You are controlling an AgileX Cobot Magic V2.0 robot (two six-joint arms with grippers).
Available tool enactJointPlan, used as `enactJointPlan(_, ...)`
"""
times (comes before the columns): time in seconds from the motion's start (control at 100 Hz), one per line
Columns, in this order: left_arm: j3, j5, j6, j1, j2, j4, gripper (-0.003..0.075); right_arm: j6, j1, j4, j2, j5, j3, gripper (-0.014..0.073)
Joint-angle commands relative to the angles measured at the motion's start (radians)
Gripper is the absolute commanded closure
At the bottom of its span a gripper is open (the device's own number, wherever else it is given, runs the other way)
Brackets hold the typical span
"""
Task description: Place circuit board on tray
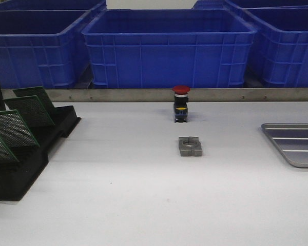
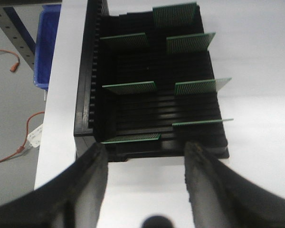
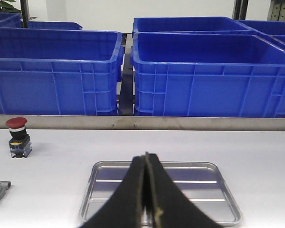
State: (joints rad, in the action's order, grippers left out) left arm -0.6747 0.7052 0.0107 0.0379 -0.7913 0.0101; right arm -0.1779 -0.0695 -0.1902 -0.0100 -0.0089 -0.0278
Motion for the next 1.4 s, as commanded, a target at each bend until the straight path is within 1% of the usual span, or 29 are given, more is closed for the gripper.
enactJointPlan(0.0, -0.055, -0.012, 0.139, 0.007, -0.041, -0.01, 0.0319, 0.002, -0.006, -0.007, -0.027, -0.083, 0.013, 0.0655)
enactJointPlan(0.02, -0.058, -0.003, 0.19, 0.009, -0.052, -0.01, 0.0321, 0.002, -0.006, -0.007, -0.027, -0.083, 0.013, 0.0655)
enactJointPlan(0.09, -0.074, 0.07, 0.544, 0.021, -0.085, -0.035, 0.0321, 0.002, -0.006, -0.007, -0.027, -0.083, 0.013, 0.0655)
enactJointPlan(0.12, -0.076, 0.101, 0.625, 0.03, -0.097, -0.044, 0.0321, 0.002, -0.006, -0.007, -0.027, -0.083, 0.013, 0.0655)
enactJointPlan(0.14, -0.078, 0.118, 0.719, 0.035, -0.106, -0.049, 0.0321, 0.002, -0.006, -0.007, -0.027, -0.083, 0.013, 0.0655)
enactJointPlan(0.16, -0.078, 0.121, 0.784, 0.038, -0.112, -0.049, 0.0321, 0.002, -0.006, -0.007, -0.027, -0.083, 0.013, 0.0655)
enactJointPlan(0.28, -0.078, 0.098, 1.095, 0.047, -0.146, -0.049, 0.0321, 0.002, -0.006, -0.007, -0.027, -0.083, 0.013, 0.0655)
enactJointPlan(0.35, -0.078, 0.072, 1.205, 0.047, -0.164, -0.047, 0.0321, 0.002, -0.006, -0.007, -0.027, -0.083, 0.013, 0.0655)
enactJointPlan(0.4, -0.078, 0.056, 1.251, 0.047, -0.178, -0.047, 0.0321, 0.002, -0.006, -0.007, -0.027, -0.083, 0.013, 0.0655)
enactJointPlan(0.5, -0.078, 0.021, 1.292, 0.047, -0.214, -0.047, 0.0321, 0.002, -0.006, -0.007, -0.027, -0.083, 0.013, 0.0655)
enactJointPlan(0.76, -0.078, -0.095, 1.292, 0.047, -0.331, -0.047, 0.0321, 0.002, -0.006, -0.007, -0.027, -0.083, 0.013, 0.0655)
enactJointPlan(1.0, -0.078, -0.102, 1.292, 0.045, -0.45, -0.039, 0.0321, 0.002, -0.006, -0.007, -0.027, -0.083, 0.013, 0.0655)
enactJointPlan(1.3, -0.078, -0.164, 1.292, 0.045, -0.554, -0.01, 0.0321, 0.002, -0.006, -0.007, -0.027, -0.083, 0.013, 0.0655)
enactJointPlan(1.39, -0.078, -0.193, 1.292, 0.045, -0.565, -0.01, 0.0349, 0.002, -0.006, -0.007, -0.027, -0.083, 0.013, 0.0655)
